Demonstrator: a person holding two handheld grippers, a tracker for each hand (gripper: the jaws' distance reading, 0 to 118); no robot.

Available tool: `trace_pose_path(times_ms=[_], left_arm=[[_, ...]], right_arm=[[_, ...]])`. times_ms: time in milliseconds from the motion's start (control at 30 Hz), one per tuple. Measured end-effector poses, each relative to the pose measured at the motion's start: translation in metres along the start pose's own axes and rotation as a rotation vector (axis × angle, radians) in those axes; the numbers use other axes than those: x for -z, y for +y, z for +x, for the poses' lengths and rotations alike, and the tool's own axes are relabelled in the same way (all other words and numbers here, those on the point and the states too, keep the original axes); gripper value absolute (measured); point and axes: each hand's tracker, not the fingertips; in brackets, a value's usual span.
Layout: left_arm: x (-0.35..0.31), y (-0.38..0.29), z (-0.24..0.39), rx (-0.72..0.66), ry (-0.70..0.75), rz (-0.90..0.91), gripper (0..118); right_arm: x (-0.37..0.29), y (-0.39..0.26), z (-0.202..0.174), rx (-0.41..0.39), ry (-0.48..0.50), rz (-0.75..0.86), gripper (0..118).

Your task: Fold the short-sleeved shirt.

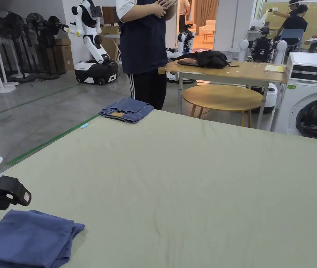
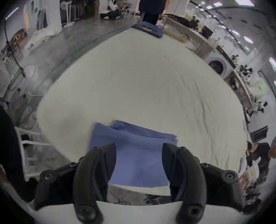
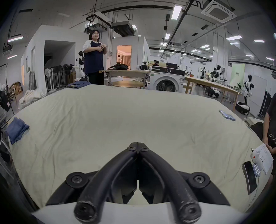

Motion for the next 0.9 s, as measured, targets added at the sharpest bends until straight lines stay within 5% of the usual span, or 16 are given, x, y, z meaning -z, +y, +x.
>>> trace_pose_path(times_ms=[167,300,567,633,667,900], left_arm=[[0.048,-0.046,0.071,0.080,-0.153,0.119,56],[0.069,-0.082,0.150,0.122,-0.265,0.323,42],[0.099,-0.122,0.310,0.348,-0.234,0.600,21],[0.101,-0.132,0.344,0.398,-0.197,0.683,16],[0.097,-0.133,0.362,0.932,0.255,0.555,13],[0.098,-0.161,0.428,1.067,0.312,0.707,2]], right_arm=[[0.001,0.002,0.007,0.019,-0.004,0.006,0],[0.000,0.009,0.018,0.032,-0.031,0.029,0],[-0.005,0.030,0.041,0.062,-0.108,0.127,0],[-0.008,0.036,0.046,0.069,-0.113,0.150,0],[-0.010,0.038,0.047,0.076,-0.119,0.163,0],[-0.020,0.045,0.050,0.095,-0.123,0.223,0]])
